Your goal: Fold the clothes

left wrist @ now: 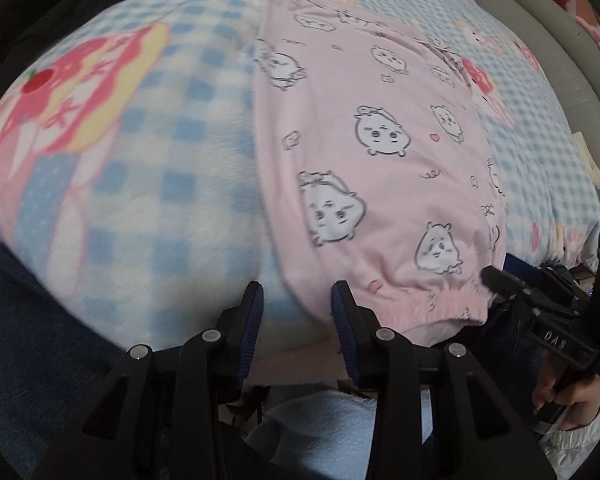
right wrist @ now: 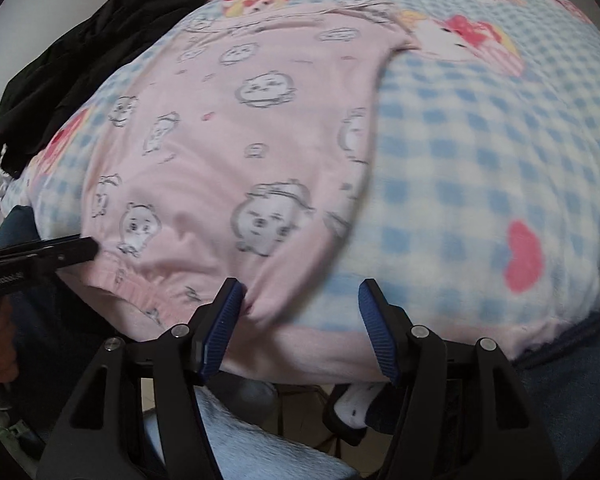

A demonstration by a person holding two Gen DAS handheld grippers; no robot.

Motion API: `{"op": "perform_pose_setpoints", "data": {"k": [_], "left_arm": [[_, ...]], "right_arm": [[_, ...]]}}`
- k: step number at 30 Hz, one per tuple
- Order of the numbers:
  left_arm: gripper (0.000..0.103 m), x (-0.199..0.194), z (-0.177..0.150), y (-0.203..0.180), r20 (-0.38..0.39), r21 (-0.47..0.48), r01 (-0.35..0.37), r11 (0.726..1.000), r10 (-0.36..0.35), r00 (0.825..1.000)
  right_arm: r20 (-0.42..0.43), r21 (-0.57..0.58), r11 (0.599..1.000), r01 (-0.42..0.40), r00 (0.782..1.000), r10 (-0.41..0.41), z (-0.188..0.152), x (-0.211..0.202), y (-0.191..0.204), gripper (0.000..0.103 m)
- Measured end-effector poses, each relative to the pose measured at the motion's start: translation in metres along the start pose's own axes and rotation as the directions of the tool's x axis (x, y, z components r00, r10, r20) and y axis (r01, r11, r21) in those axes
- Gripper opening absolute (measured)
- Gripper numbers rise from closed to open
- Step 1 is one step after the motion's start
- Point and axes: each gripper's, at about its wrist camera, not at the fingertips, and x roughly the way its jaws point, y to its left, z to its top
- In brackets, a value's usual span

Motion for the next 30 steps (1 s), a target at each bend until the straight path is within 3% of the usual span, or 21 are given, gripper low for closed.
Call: {"op": "perform_pose_setpoints", "data": {"k": [6, 8, 14, 16, 20, 21, 23, 24, 26, 30], "left_arm": [[0.037, -0.005, -0.007, 0.003, 0.011, -0.047, 0.130, 0.990, -0.130, 0.991], [0.037, 0.002, -0.009, 0.001, -0.007, -0.043, 0.101, 0.994, -0.101, 0.995], [0.036, 0.001, -0.005, 0.012, -0.001, -0.079, 0.058, 0.995, -0.058, 0.998], [0.036, -0.001, -0.006, 0.017, 0.011, -0.109, 0.092, 0.990, -0.092, 0.996], [0.036, 0.000, -0.004, 0.021, 0.037, -0.139, 0.152, 0.979, -0.148, 0.988], [0.036, -0.002, -0.005, 0.023, 0.055, -0.146, 0.194, 0.970, -0.188, 0.981], [0.036, -0.003, -0.006, 0.029, 0.104, -0.195, 0.366, 0.910, -0.352, 0.930], [0.036, -0.003, -0.005, 0.031, 0.108, -0.208, 0.378, 0.902, -0.363, 0.926], [0.036, 0.000, -0.003, 0.027, 0.096, -0.178, 0.270, 0.946, -0.257, 0.962], [0.030, 0.007, -0.005, 0.031, 0.055, -0.192, 0.207, 0.959, -0.200, 0.978]], "right_arm": [[0.007, 0.028, 0.997, -0.073, 0.997, 0.073, -0.003, -0.007, -0.004, 0.062], [0.000, 0.022, 0.993, -0.116, 0.993, 0.116, -0.005, -0.007, 0.000, 0.062], [-0.009, 0.028, 0.999, -0.045, 0.999, 0.045, -0.011, -0.007, -0.006, 0.062], [-0.006, 0.045, 0.999, -0.026, 1.000, 0.026, -0.012, -0.009, -0.012, 0.062], [0.010, 0.068, 0.995, -0.073, 0.997, 0.072, -0.013, -0.011, -0.016, 0.062], [0.015, 0.073, 0.994, -0.085, 0.996, 0.085, -0.013, -0.012, -0.017, 0.062], [0.004, 0.068, 0.993, -0.099, 0.995, 0.098, -0.014, -0.007, -0.015, 0.063], [-0.002, 0.056, 0.995, -0.079, 0.997, 0.079, -0.013, -0.004, -0.013, 0.063], [-0.011, 0.027, 0.999, -0.037, 0.999, 0.037, -0.014, -0.002, -0.011, 0.062], [-0.012, 0.018, 1.000, -0.004, 1.000, 0.004, -0.015, -0.004, -0.015, 0.061]]}}
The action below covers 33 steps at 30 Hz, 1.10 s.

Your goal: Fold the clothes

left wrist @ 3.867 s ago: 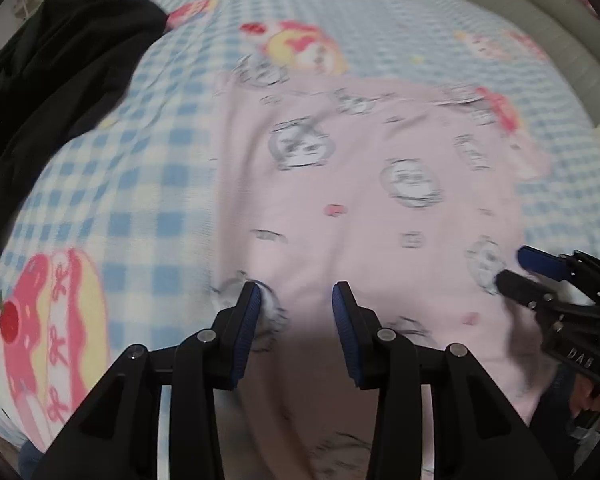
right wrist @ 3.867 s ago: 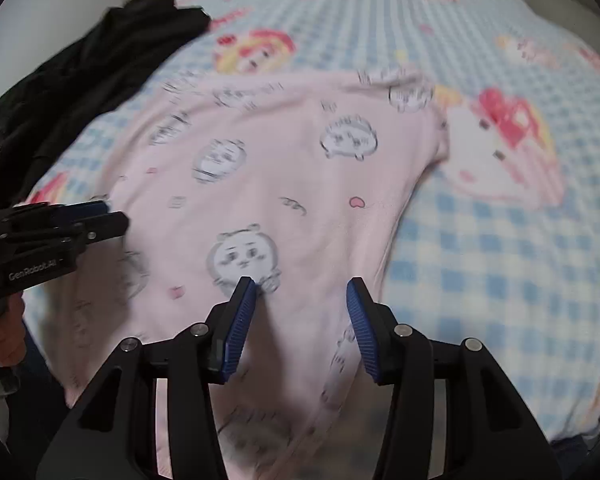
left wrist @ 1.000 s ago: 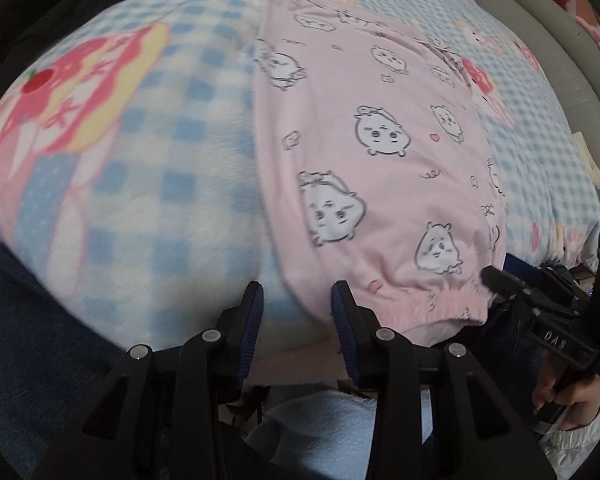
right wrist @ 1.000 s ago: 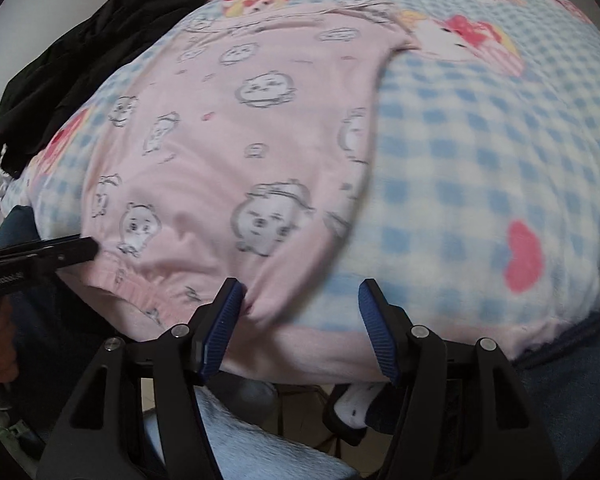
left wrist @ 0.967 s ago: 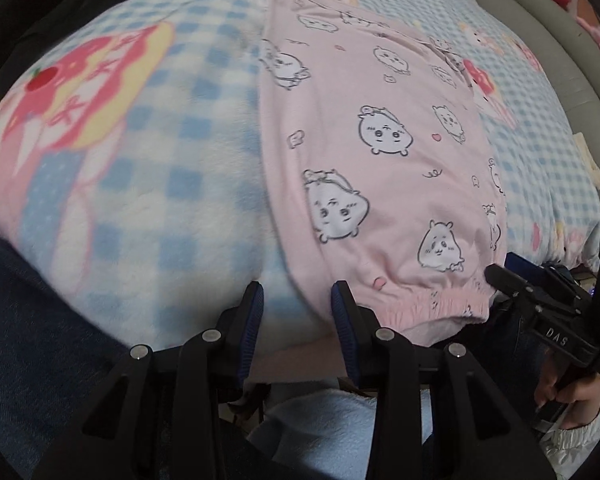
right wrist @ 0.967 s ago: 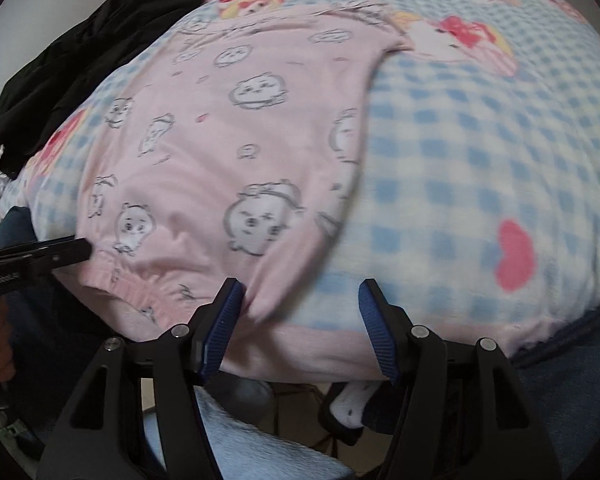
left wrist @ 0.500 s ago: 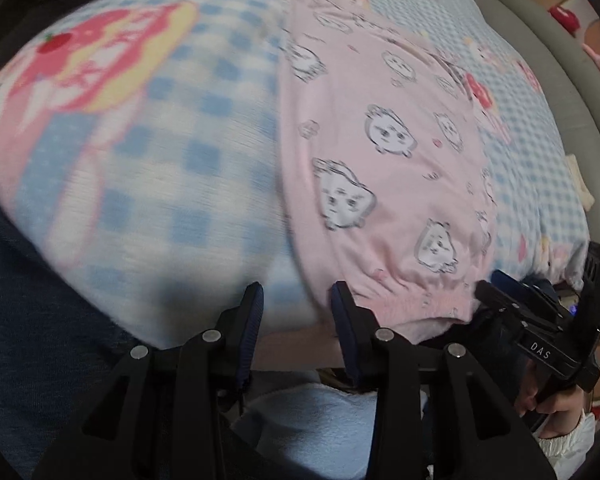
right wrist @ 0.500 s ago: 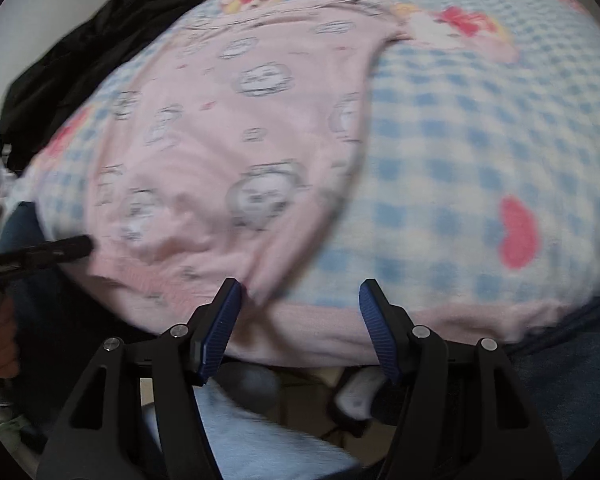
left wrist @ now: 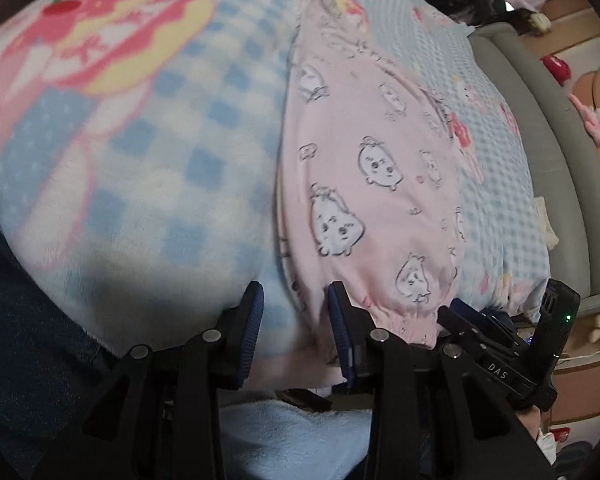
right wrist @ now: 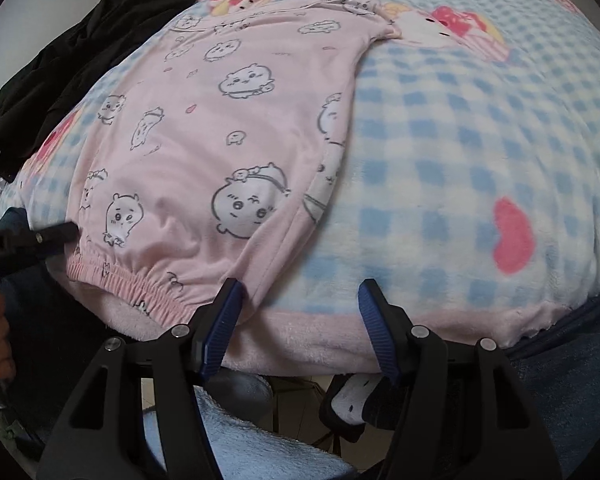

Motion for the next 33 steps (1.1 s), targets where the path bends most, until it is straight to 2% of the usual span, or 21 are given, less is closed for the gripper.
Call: {"op": "perform_pose_setpoints", "data": {"k": [2, 4, 5, 7, 9, 10, 12, 14, 17, 20, 21, 22, 23, 24, 27, 29, 33], "left_arm": [[0.030, -0.005, 0.000, 0.007, -0.007, -0.023, 0.020, 1.000, -0.020, 1.000], [0.031, -0.007, -0.002, 0.008, -0.025, -0.026, 0.055, 0.998, -0.055, 0.998], [0.032, -0.007, -0.004, 0.009, -0.035, -0.028, 0.073, 0.997, -0.074, 0.997], [0.040, -0.006, -0.009, 0.008, -0.058, -0.032, 0.110, 0.993, -0.111, 0.992], [0.047, -0.003, -0.014, 0.016, -0.087, -0.081, 0.177, 0.981, -0.184, 0.979], [0.047, 0.003, -0.016, 0.017, -0.106, -0.109, 0.217, 0.970, -0.228, 0.968], [0.047, 0.015, -0.018, 0.017, -0.136, -0.135, 0.225, 0.965, -0.243, 0.960], [0.047, 0.019, -0.018, 0.013, -0.144, -0.114, 0.212, 0.971, -0.227, 0.963], [0.047, 0.023, -0.017, 0.009, -0.143, -0.103, 0.238, 0.966, -0.251, 0.957], [0.046, 0.028, -0.016, 0.005, -0.139, -0.089, 0.231, 0.969, -0.241, 0.961], [0.045, 0.028, -0.016, 0.004, -0.137, -0.079, 0.223, 0.972, -0.232, 0.963], [0.040, 0.028, -0.016, 0.001, -0.132, -0.065, 0.213, 0.975, -0.220, 0.966], [0.036, 0.027, -0.017, -0.002, -0.126, -0.048, 0.213, 0.976, -0.217, 0.968], [0.033, 0.025, -0.017, -0.005, -0.118, -0.032, 0.214, 0.976, -0.216, 0.969], [0.023, 0.015, -0.017, -0.012, -0.100, -0.013, 0.216, 0.976, -0.216, 0.971], [0.021, 0.009, -0.016, -0.016, -0.087, -0.001, 0.217, 0.976, -0.216, 0.972], [0.021, -0.008, 0.000, -0.027, -0.077, -0.002, 0.262, 0.965, -0.262, 0.962]], "right_arm": [[0.007, 0.021, 1.000, 0.009, 1.000, -0.010, -0.002, -0.005, -0.008, 0.061], [0.027, 0.054, 0.998, -0.038, 0.999, 0.036, -0.004, -0.013, -0.015, 0.062], [0.027, 0.069, 0.994, -0.083, 0.996, 0.081, -0.004, -0.015, -0.018, 0.062], [0.013, 0.087, 0.980, -0.179, 0.984, 0.179, -0.005, -0.016, -0.020, 0.062], [-0.015, 0.084, 0.965, -0.247, 0.968, 0.249, -0.006, -0.010, -0.016, 0.063], [-0.030, 0.068, 0.966, -0.248, 0.968, 0.251, -0.005, -0.006, -0.010, 0.063], [-0.052, 0.032, 0.969, -0.245, 0.968, 0.246, -0.003, 0.002, 0.000, 0.063], [-0.055, 0.033, 0.967, -0.252, 0.966, 0.253, -0.004, 0.002, 0.000, 0.063], [-0.057, 0.058, 0.963, -0.264, 0.962, 0.267, -0.001, 0.009, -0.003, 0.065], [-0.068, 0.050, 0.961, -0.273, 0.959, 0.276, 0.001, 0.020, 0.006, 0.068], [-0.066, 0.044, 0.956, -0.290, 0.954, 0.293, 0.002, 0.019, 0.009, 0.063], [-0.061, 0.037, 0.950, -0.311, 0.948, 0.313, 0.002, 0.017, 0.012, 0.056], [-0.057, 0.031, 0.943, -0.332, 0.941, 0.333, 0.002, 0.016, 0.014, 0.039], [-0.050, 0.029, 0.939, -0.343, 0.938, 0.344, 0.003, 0.014, 0.015, 0.031], [-0.027, 0.026, 0.929, -0.369, 0.929, 0.369, 0.007, 0.008, 0.014, 0.022], [-0.012, 0.023, 0.922, -0.386, 0.922, 0.386, 0.010, 0.004, 0.014, 0.016], [0.036, 0.020, 0.903, -0.430, 0.903, 0.429, 0.025, -0.013, 0.013, 0.015]]}}
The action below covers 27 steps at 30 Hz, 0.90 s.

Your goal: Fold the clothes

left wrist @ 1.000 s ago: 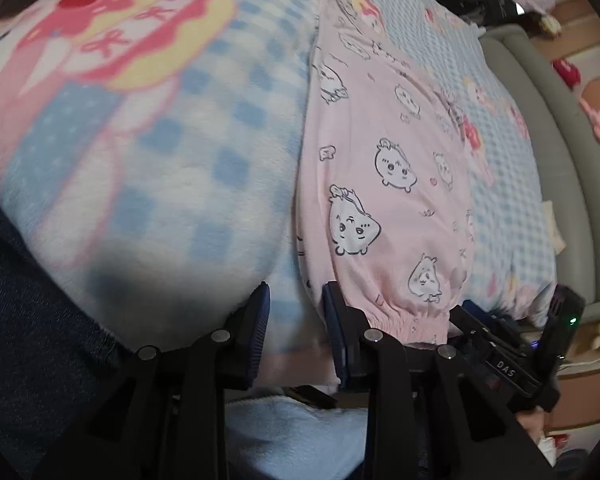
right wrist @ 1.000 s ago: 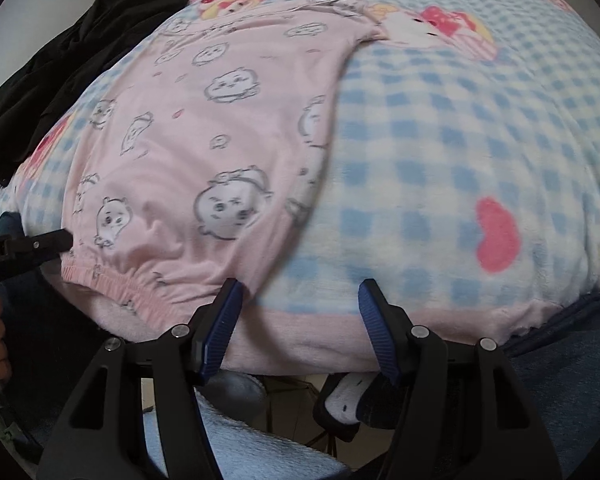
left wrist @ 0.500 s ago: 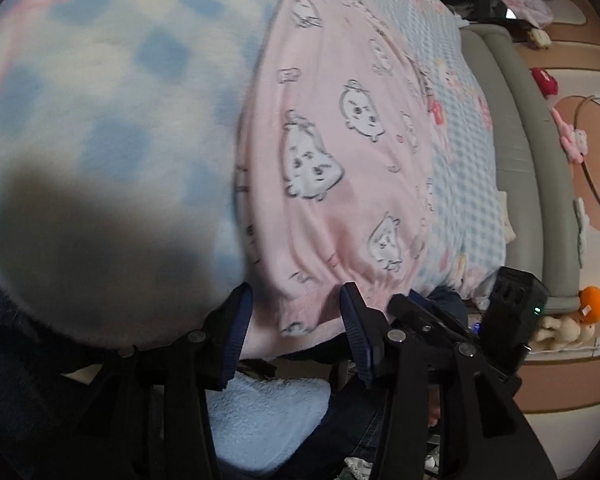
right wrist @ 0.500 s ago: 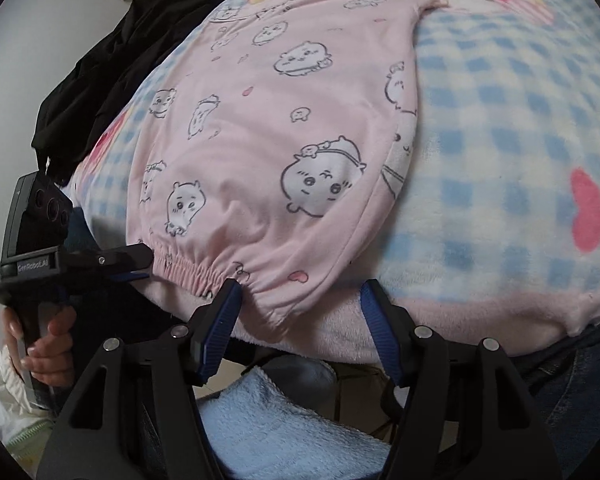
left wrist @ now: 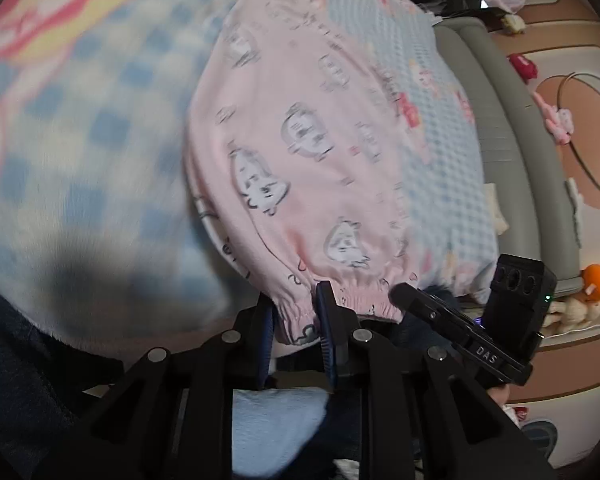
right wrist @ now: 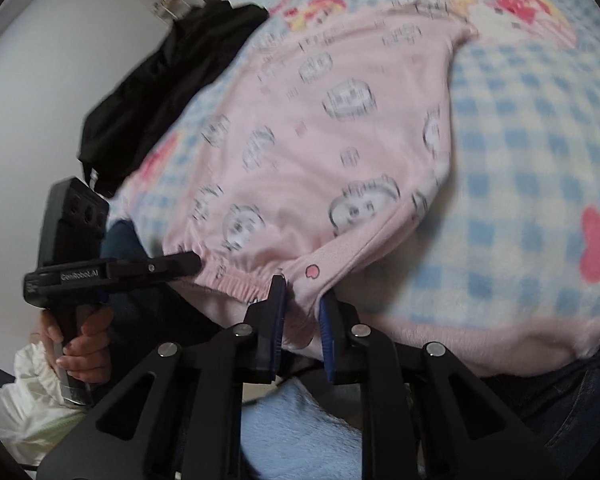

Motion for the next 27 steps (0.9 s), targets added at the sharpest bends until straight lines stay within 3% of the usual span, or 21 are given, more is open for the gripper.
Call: {"op": "perform_pose_setpoints", "data": {"k": [5, 7, 9, 10, 11, 12, 14, 17, 19, 21, 24, 27], "left_arm": [[0.021, -0.008, 0.058, -0.028, 0.041, 0.038, 0.048, 0.998, -0.050, 0.998], [0.032, -0.006, 0.091, -0.034, 0.069, 0.025, 0.046, 0.999, -0.047, 0.997], [0.045, -0.007, 0.115, -0.031, 0.123, -0.004, 0.047, 0.999, -0.047, 0.991], [0.046, -0.010, 0.123, -0.029, 0.154, -0.009, 0.050, 0.999, -0.048, 0.987], [0.046, -0.014, 0.126, -0.029, 0.182, 0.010, 0.054, 0.999, -0.055, 0.982], [0.049, -0.019, 0.126, -0.030, 0.211, 0.037, 0.038, 0.999, -0.045, 0.976], [0.049, -0.023, 0.123, -0.029, 0.258, 0.086, -0.023, 0.996, 0.001, 0.966], [0.049, -0.009, 0.117, -0.019, 0.255, 0.117, -0.176, 0.977, 0.142, 0.957], [0.049, 0.007, 0.113, -0.010, 0.223, 0.113, -0.297, 0.948, 0.267, 0.937], [0.050, 0.015, 0.107, -0.003, 0.200, 0.094, -0.349, 0.932, 0.326, 0.924], [0.058, 0.013, 0.094, 0.001, 0.180, 0.062, -0.295, 0.954, 0.280, 0.943], [0.059, 0.019, 0.090, 0.004, 0.159, 0.063, -0.286, 0.956, 0.273, 0.949]], "right_arm": [[0.090, 0.027, 0.999, -0.038, 0.995, 0.035, 0.051, -0.008, 0.001, 0.015], [0.135, 0.050, 0.998, -0.024, 0.991, 0.017, 0.077, -0.003, 0.000, 0.019], [0.154, 0.094, 0.995, 0.025, 0.987, -0.040, 0.100, 0.001, -0.009, 0.033], [0.162, 0.115, 0.993, 0.025, 0.986, -0.044, 0.107, 0.003, -0.011, 0.035], [0.177, 0.116, 0.993, 0.011, 0.984, -0.031, 0.110, 0.000, -0.013, 0.040], [0.202, 0.104, 0.995, -0.003, 0.979, -0.018, 0.110, -0.008, -0.015, 0.053], [0.258, 0.056, 0.997, 0.052, 0.964, -0.065, 0.106, -0.015, -0.014, 0.067], [0.204, 0.004, 0.985, 0.175, 0.964, -0.172, 0.098, -0.005, -0.026, 0.067], [0.142, -0.011, 0.964, 0.264, 0.955, -0.260, 0.091, 0.013, -0.034, 0.067], [0.113, -0.008, 0.957, 0.291, 0.951, -0.288, 0.082, 0.022, -0.040, 0.067], [0.083, 0.012, 0.954, 0.300, 0.950, -0.300, 0.072, 0.031, -0.050, 0.070], [0.075, 0.070, 0.964, 0.257, 0.962, -0.262, 0.072, 0.031, -0.061, 0.074]]}}
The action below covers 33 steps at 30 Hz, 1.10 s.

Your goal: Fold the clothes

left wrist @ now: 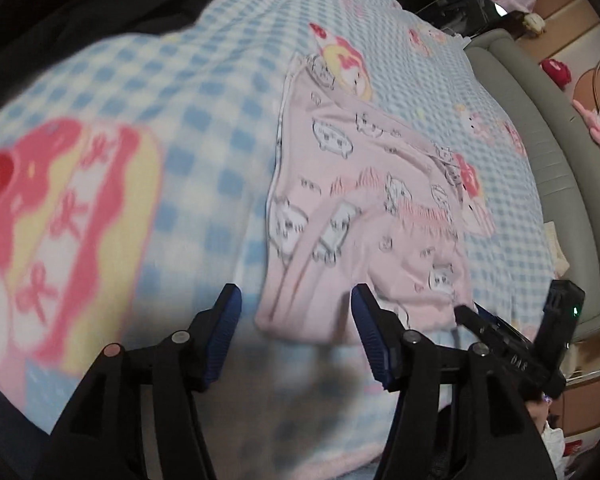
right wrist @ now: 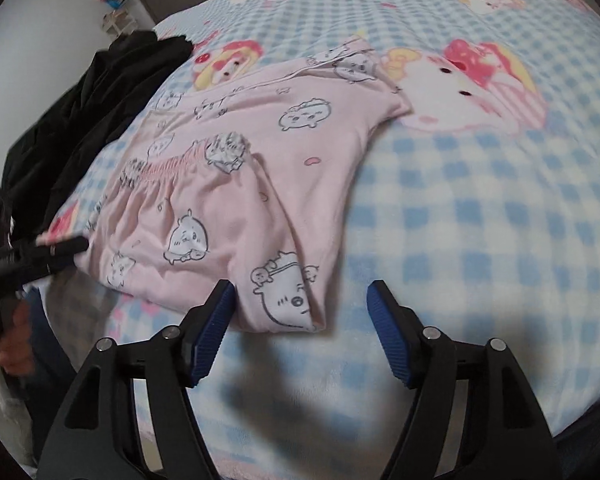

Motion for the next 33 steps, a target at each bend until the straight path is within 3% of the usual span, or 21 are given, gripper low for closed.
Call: {"op": "perform_pose_setpoints", "data": {"k": [1, 2, 3, 6, 9, 14, 17, 20, 23, 25, 27, 29, 33], "left_arm": [[0.055, 0.003, 0.000, -0.001, 0.001, 0.008, -0.015, 1.000, 0.015, 1.000], [0.049, 0.005, 0.001, -0.003, 0.003, 0.016, -0.032, 0.999, 0.032, 0.999], [0.038, 0.007, 0.001, -0.004, 0.006, 0.024, -0.048, 0.999, 0.048, 0.999], [0.019, -0.002, 0.000, -0.016, 0.030, 0.043, -0.043, 0.998, 0.042, 0.999], [0.014, -0.018, -0.004, -0.025, 0.046, 0.073, -0.031, 0.997, 0.028, 0.999], [0.013, -0.047, -0.047, -0.014, -0.010, 0.021, 0.049, 0.999, -0.048, 0.999], [0.013, -0.036, -0.072, -0.002, -0.088, 0.021, -0.003, 1.000, 0.004, 0.996], [0.014, -0.041, -0.073, 0.007, -0.075, -0.004, 0.014, 1.000, -0.014, 0.997], [0.018, -0.061, -0.060, -0.010, 0.019, 0.098, 0.017, 0.995, -0.019, 1.000], [0.038, -0.060, -0.047, -0.022, 0.050, 0.158, 0.004, 0.987, -0.012, 0.999], [0.050, -0.053, -0.032, -0.030, 0.059, 0.197, -0.015, 0.980, 0.004, 0.998], [0.050, -0.037, -0.024, -0.025, 0.007, 0.164, -0.092, 0.982, 0.092, 0.996], [0.049, -0.022, -0.032, -0.006, -0.070, 0.053, -0.012, 0.999, 0.016, 0.997]], "right_arm": [[-0.003, 0.021, 1.000, -0.013, 1.000, 0.013, 0.000, 0.001, -0.003, 0.075], [-0.003, 0.034, 0.999, -0.032, 0.999, 0.032, 0.001, 0.002, -0.004, 0.068], [-0.002, 0.046, 0.998, -0.052, 0.999, 0.052, 0.001, 0.004, -0.004, 0.043], [0.012, -0.004, 0.998, -0.070, 0.998, 0.070, 0.003, -0.009, 0.008, 0.014], [0.046, -0.053, 0.995, -0.083, 0.995, 0.086, -0.002, -0.033, 0.014, 0.010], [0.034, -0.081, 0.995, -0.059, 0.997, 0.062, -0.047, -0.073, 0.013, 0.009], [-0.047, -0.046, 0.999, -0.007, 0.999, 0.005, -0.075, -0.063, 0.002, 0.013], [-0.078, -0.012, 1.000, 0.019, 0.997, -0.020, -0.077, -0.060, -0.009, 0.024], [0.003, -0.032, 0.998, 0.051, 0.999, -0.051, -0.068, -0.080, -0.005, 0.029], [0.049, -0.061, 0.996, 0.062, 0.997, -0.059, -0.061, -0.088, 0.000, 0.038], [0.030, -0.060, 0.998, 0.032, 0.999, -0.030, -0.055, -0.081, 0.003, 0.047], [-0.037, -0.040, 0.998, 0.039, 0.998, -0.041, -0.056, -0.064, 0.004, 0.051], [-0.101, 0.013, 1.000, 0.019, 0.995, -0.018, -0.068, -0.048, -0.005, 0.053]]}}
